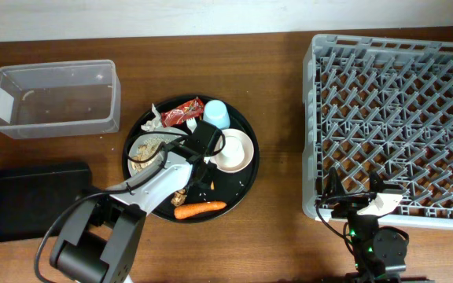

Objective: Sort waste into correct bins and load items into the dishwasher rack
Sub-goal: 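Grasp the white bowl rim with the left gripper and lift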

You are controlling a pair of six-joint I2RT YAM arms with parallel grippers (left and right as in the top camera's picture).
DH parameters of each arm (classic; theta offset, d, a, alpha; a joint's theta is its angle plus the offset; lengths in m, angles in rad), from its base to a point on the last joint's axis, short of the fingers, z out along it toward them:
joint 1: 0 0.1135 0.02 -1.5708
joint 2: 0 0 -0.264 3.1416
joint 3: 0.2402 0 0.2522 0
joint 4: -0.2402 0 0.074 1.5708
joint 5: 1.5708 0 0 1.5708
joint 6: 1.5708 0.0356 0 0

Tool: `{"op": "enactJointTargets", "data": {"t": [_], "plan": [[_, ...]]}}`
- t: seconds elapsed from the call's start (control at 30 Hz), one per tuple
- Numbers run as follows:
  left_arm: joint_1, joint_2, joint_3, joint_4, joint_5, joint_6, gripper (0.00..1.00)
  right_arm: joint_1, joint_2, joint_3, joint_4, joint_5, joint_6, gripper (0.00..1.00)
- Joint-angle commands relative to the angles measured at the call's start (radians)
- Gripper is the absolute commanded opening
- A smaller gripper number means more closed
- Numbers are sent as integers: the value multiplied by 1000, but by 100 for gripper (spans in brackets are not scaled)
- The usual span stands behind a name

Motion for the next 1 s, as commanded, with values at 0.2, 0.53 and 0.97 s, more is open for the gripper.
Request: {"op": "enactJointTargets", "data": {"t": [0.2,0.53,0.97], "plan": [[5,26,-8,-9,-44,-5,21,-4,-8,-5,-8,-2,-10,99],[5,25,37,-53,-43,-5,4,-4,-8,-5,-8,-2,-10,99],[5,24,102,-121,-43,-5,1,-4,-8,-5,-8,-2,-10,99]]}}
